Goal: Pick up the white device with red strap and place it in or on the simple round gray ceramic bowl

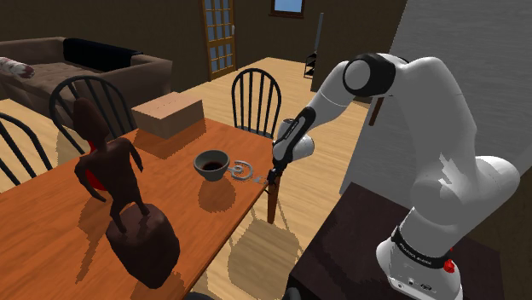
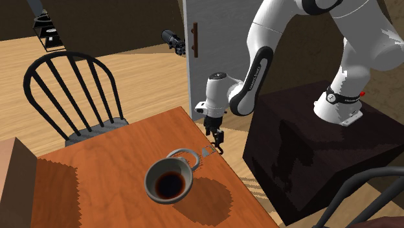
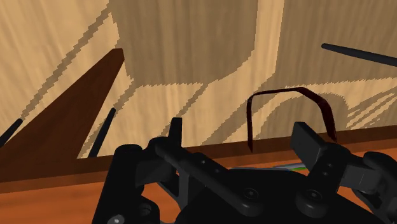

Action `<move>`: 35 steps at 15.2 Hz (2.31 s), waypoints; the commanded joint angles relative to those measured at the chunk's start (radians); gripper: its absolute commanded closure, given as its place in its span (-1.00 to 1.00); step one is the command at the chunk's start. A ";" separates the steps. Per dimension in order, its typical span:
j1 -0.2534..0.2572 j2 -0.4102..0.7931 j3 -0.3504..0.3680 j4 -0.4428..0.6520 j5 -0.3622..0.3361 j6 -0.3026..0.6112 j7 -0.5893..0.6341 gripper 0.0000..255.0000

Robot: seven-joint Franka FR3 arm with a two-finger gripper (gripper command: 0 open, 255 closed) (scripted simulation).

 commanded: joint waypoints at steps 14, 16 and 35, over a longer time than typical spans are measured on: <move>0.001 0.002 0.000 0.002 0.000 0.000 0.000 1.00; -0.002 -0.011 0.002 -0.005 0.001 -0.006 0.000 1.00; -0.051 -0.261 0.060 -0.104 0.039 -0.157 -0.003 1.00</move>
